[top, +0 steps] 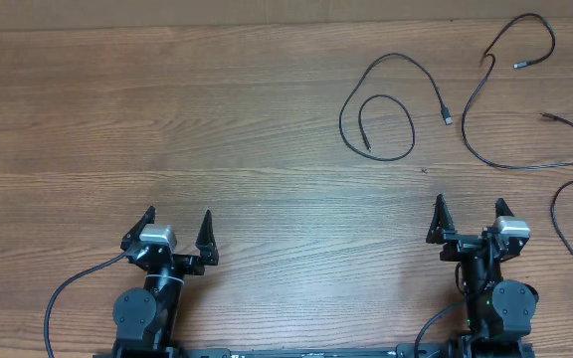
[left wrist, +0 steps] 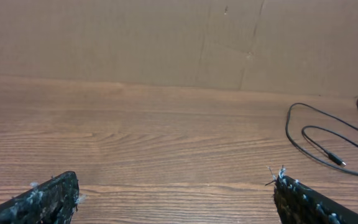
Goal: Untangle cables
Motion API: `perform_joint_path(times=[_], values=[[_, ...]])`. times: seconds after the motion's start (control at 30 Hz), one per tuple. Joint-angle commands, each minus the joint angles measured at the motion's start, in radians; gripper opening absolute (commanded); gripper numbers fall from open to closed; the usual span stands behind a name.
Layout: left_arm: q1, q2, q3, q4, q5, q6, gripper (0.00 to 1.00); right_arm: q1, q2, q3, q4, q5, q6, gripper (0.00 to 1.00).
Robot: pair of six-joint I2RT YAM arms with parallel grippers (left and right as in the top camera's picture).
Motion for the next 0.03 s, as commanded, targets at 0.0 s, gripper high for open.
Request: perform_joint_path(times=[0.0], values=[[-0.003, -0.002, -0.007, 0.001, -0.013, 0.016, 1.00, -0.003, -0.011, -0.011, 0.007, -0.004, -0.004, 1.00]])
